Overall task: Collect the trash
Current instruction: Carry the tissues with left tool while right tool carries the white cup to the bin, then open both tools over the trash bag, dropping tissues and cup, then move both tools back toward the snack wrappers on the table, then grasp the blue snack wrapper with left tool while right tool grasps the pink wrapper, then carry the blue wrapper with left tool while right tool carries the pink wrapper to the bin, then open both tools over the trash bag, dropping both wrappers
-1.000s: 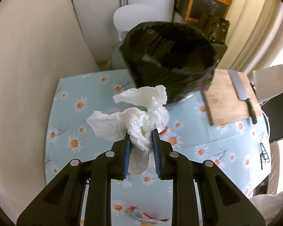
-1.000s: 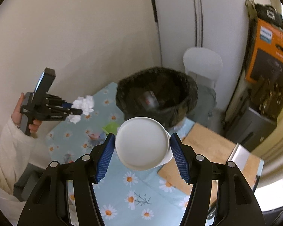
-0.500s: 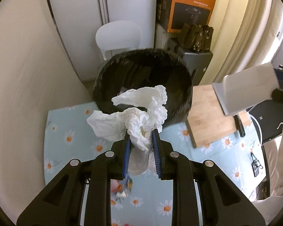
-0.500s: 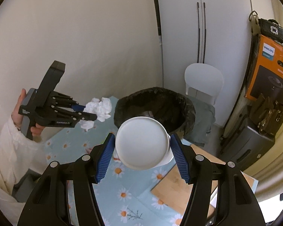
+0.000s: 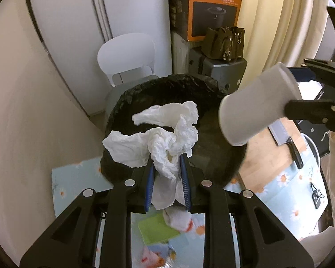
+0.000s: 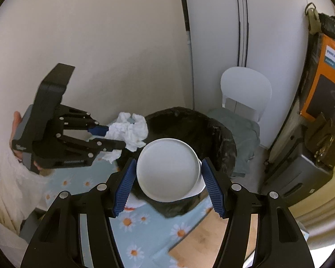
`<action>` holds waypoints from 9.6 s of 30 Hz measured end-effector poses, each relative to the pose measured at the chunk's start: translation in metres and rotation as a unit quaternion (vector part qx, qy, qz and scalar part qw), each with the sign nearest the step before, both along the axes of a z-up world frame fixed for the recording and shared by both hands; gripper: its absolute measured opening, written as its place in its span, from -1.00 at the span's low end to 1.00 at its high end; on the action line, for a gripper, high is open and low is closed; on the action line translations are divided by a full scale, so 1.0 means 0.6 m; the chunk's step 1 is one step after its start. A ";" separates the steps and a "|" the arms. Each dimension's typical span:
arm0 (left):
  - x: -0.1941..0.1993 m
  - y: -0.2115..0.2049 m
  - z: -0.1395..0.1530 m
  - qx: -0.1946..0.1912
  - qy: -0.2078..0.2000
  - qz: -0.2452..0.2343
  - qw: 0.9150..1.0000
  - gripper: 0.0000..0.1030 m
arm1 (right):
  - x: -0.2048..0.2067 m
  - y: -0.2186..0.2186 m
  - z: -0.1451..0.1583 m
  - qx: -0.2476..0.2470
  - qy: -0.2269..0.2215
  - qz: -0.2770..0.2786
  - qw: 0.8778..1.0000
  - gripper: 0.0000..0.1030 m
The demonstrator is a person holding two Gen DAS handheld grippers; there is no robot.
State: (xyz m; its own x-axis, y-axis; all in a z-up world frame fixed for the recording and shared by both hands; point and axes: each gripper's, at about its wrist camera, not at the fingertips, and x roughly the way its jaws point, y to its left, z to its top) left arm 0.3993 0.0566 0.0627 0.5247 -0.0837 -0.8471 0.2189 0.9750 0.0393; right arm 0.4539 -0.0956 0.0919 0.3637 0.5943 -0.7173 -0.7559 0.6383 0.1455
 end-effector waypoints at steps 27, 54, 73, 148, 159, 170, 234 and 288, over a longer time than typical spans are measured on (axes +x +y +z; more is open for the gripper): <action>0.070 0.034 -0.079 -0.025 -0.046 -0.046 0.998 0.88 | 0.105 0.034 -0.077 -0.003 -0.014 -0.051 0.999 0.68; -0.265 0.072 0.038 0.019 -0.070 0.122 0.990 0.88 | -0.069 -0.092 0.005 0.012 -0.013 -0.104 0.994 0.71; -0.463 0.088 -0.014 -0.023 -0.023 0.235 0.971 0.88 | -0.215 -0.087 -0.012 -0.010 0.008 -0.025 1.000 0.72; -0.519 0.292 -0.256 -0.039 0.201 0.233 0.951 -0.63 | -0.269 0.130 -0.263 -0.075 0.195 -0.031 0.977 0.72; -0.467 0.385 -0.300 0.006 0.223 0.139 0.965 -0.61 | -0.270 0.217 -0.344 -0.063 0.244 -0.125 0.960 0.71; -0.437 0.438 -0.333 -0.001 0.236 0.109 0.966 -0.61 | -0.248 0.291 -0.399 -0.075 0.277 -0.176 0.942 0.69; -0.342 0.112 -0.120 0.014 0.113 0.032 0.993 -0.58 | -0.326 -0.048 -0.028 -0.054 0.017 -0.150 0.987 -0.65; 0.070 0.092 -0.072 -0.037 -0.014 -0.093 0.995 0.85 | 0.035 0.049 -0.064 -0.067 -0.026 -0.130 0.989 0.03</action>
State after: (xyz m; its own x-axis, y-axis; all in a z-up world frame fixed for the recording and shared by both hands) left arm 0.4413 0.1117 0.0196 0.5169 -0.2441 -0.8205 0.3961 0.9179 -0.0235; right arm 0.4748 -0.0663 0.0537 0.5299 0.3767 -0.7598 -0.5682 0.8228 0.0117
